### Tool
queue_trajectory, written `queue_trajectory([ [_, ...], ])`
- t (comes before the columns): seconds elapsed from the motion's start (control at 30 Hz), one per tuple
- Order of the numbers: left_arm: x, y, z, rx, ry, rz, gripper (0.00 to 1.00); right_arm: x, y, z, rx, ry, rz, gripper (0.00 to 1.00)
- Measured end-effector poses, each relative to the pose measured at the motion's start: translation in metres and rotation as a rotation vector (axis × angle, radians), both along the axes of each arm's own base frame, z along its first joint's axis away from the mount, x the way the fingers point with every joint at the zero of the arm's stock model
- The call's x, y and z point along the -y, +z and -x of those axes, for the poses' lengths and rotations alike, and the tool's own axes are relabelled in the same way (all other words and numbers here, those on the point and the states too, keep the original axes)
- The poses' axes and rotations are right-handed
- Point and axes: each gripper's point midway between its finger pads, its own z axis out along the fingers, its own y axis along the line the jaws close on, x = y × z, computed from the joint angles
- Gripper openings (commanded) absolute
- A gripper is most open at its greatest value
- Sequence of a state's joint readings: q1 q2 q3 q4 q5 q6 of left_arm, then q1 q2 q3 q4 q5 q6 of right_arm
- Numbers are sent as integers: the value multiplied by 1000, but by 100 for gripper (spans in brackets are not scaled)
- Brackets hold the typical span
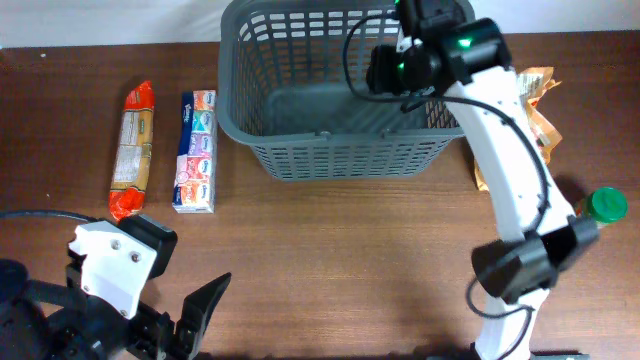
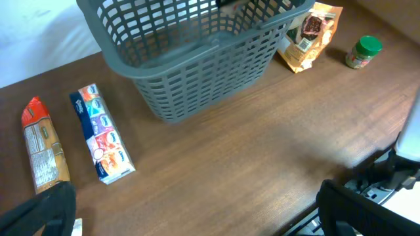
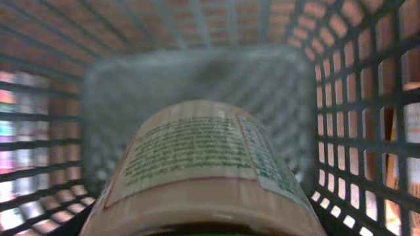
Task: Pack container
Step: 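Carry the jar over the grey basket and lower it inside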
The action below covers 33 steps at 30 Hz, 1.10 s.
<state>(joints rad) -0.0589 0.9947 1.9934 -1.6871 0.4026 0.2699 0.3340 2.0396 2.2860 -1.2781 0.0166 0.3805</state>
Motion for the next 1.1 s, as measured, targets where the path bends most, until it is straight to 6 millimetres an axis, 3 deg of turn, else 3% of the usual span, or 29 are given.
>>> queue_trajectory([
  [0.13,0,0,0,0,0,0,99,2,-56,-6,-129,2,72,4],
  [0.37,0,0,0,0,0,0,99,8,-103,1,-272,3,126,4],
  [0.6,0,0,0,0,0,0,99,18,-130,7,-365,-9,155,4],
  [1.1,0,0,0,0,0,0,99,27,-168,17,-486,-18,191,4],
])
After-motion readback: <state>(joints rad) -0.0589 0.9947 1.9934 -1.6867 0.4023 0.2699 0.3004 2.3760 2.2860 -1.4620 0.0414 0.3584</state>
